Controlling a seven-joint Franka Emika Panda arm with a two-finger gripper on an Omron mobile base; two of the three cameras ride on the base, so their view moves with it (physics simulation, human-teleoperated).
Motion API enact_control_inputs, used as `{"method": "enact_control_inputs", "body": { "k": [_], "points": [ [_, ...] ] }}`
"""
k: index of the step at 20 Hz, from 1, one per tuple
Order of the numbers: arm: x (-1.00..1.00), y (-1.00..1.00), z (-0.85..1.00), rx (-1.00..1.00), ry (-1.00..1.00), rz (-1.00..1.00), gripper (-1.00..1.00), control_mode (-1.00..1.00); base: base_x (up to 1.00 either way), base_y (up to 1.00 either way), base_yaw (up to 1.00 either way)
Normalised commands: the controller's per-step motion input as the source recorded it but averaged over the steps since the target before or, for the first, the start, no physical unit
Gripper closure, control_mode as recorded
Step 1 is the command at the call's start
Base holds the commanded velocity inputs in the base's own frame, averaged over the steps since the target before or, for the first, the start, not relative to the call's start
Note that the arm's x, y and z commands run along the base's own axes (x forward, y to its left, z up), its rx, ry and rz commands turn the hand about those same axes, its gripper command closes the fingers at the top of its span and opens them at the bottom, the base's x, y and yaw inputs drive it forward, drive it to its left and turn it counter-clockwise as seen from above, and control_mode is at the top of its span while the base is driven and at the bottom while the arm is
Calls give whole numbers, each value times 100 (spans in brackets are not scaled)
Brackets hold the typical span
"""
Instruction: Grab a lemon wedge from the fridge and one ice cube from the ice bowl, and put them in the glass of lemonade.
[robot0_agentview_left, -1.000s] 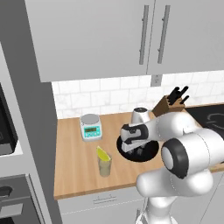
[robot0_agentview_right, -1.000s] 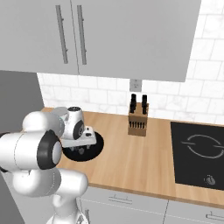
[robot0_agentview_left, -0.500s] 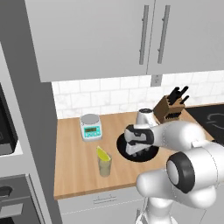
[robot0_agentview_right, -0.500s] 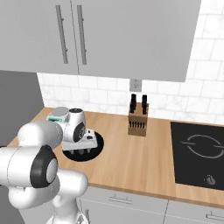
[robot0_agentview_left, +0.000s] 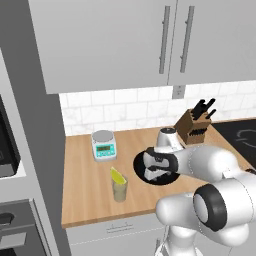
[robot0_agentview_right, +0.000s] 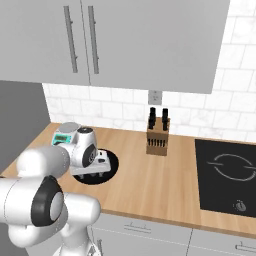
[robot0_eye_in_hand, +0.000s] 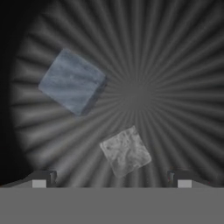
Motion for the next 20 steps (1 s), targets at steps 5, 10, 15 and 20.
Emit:
{"method": "enact_control_inputs", "body": {
  "k": [5,10,15,20],
  "points": [
    [24,0,0,0,0,0,-100,-100,0,0,0],
    [10,0,-1,0,0,0,-100,-100,0,0,0],
    [-9,0,-24,0,0,0,-100,-100,0,0,0],
    [-8,0,-19,0,-1,0,-100,-100,0,0,0]
  ]
}}
